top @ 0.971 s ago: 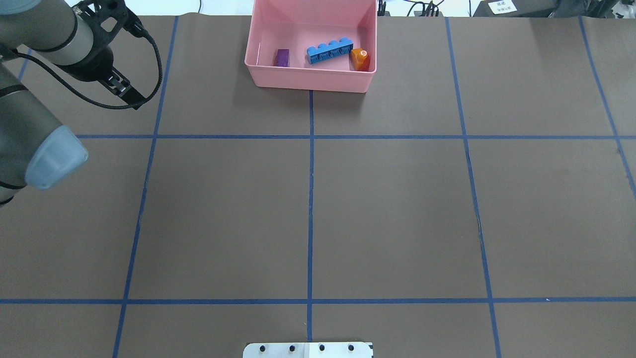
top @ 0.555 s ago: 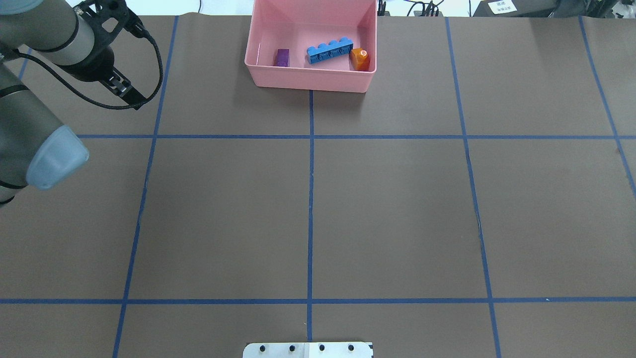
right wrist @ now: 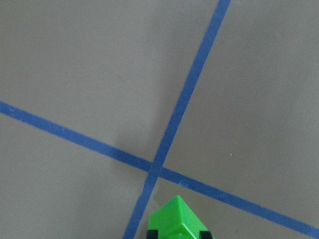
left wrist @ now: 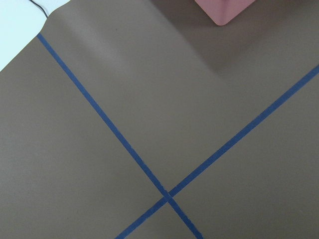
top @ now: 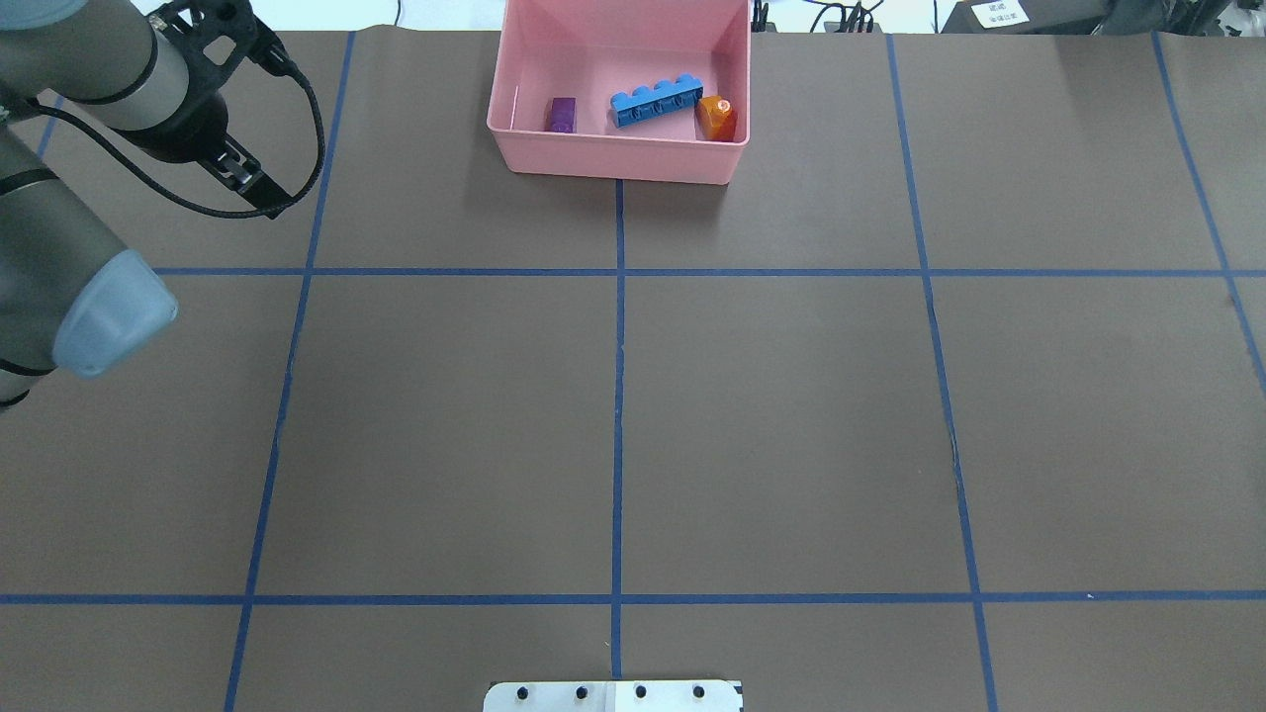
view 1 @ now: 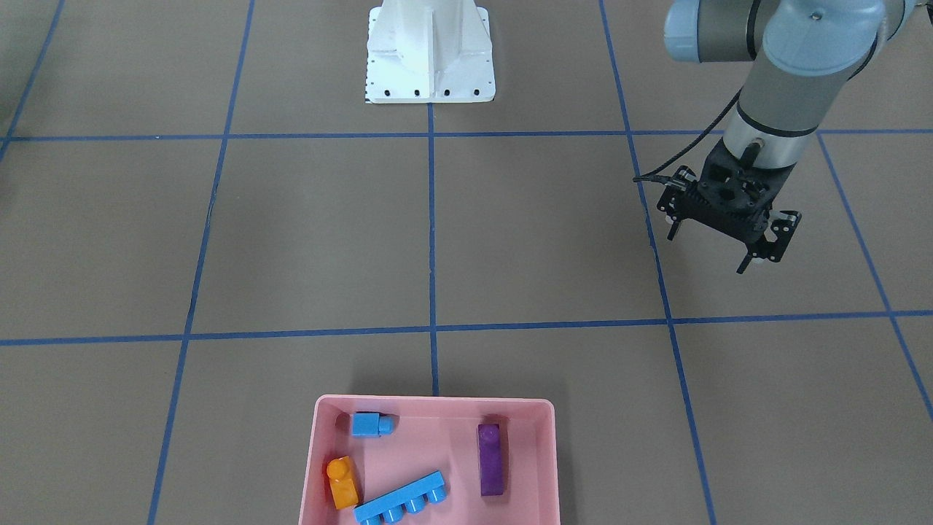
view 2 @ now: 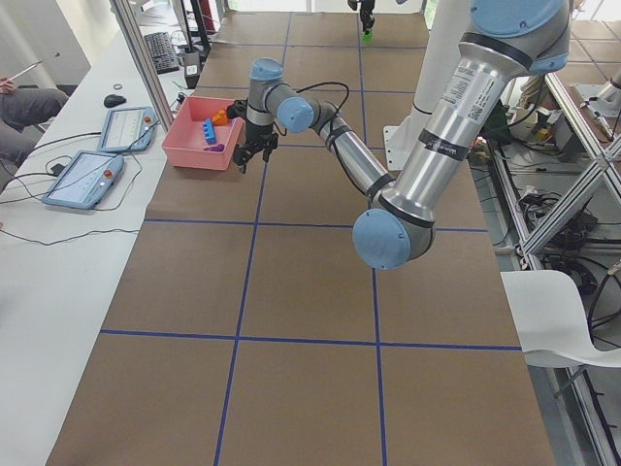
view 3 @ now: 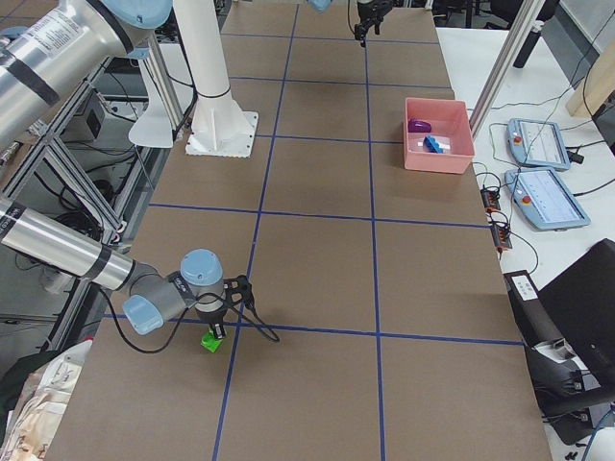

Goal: Put all blocks into box

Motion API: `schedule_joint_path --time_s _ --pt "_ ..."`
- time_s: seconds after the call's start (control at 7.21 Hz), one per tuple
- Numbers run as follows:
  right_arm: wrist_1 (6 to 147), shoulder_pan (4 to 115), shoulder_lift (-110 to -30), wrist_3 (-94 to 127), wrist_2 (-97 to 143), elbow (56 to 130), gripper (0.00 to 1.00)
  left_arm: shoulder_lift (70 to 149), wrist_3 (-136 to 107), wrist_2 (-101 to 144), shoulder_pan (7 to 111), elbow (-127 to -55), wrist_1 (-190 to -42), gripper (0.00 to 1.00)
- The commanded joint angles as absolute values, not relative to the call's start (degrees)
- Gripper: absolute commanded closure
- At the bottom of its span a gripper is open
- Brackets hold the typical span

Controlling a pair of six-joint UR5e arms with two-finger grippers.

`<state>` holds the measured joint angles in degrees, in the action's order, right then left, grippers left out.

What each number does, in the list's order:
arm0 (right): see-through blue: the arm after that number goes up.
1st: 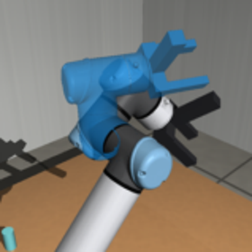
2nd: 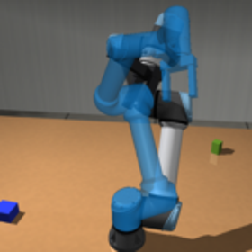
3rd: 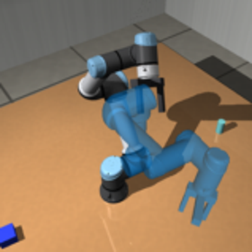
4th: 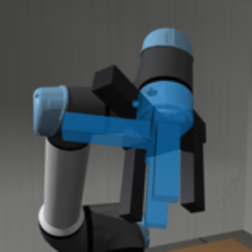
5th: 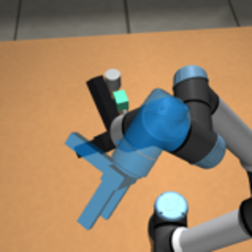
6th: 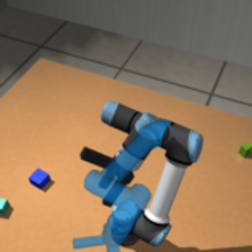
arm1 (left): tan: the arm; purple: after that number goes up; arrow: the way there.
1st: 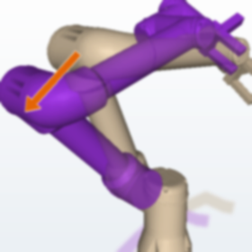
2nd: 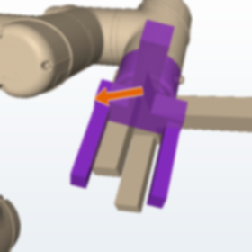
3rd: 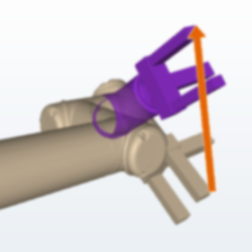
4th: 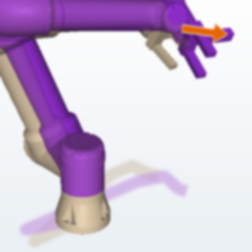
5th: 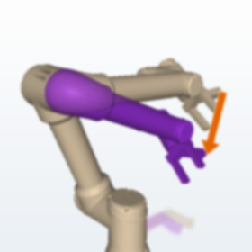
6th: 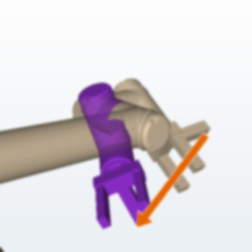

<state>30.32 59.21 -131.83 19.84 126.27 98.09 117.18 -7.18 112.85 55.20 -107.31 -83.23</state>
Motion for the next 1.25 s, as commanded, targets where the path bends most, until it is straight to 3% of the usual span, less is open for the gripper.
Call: schedule_joint_path --time_s 0.0,0.28,0.55,0.97,1.11 --pt "31.28 67.90 -128.78 20.48 132.51 100.18 1.00 117.25 -7.12 112.85 55.20 -107.14 -83.23 0.00" --pt "35.48 71.36 -118.54 31.57 135.69 100.81 1.00 117.25 -7.29 113.20 56.07 -107.31 -83.14 0.00" --pt "47.57 72.94 -106.41 33.93 135.88 101.16 1.00 115.42 -5.73 122.97 65.33 -106.35 -82.53 0.00" --pt "77.23 73.39 -89.81 34.01 135.79 109.93 1.00 100.15 4.40 129.99 77.15 -105.66 -84.20 0.00" --pt "85.96 73.30 -82.17 34.10 135.27 109.78 1.00 99.50 6.40 129.99 82.13 -101.29 -86.03 0.00"
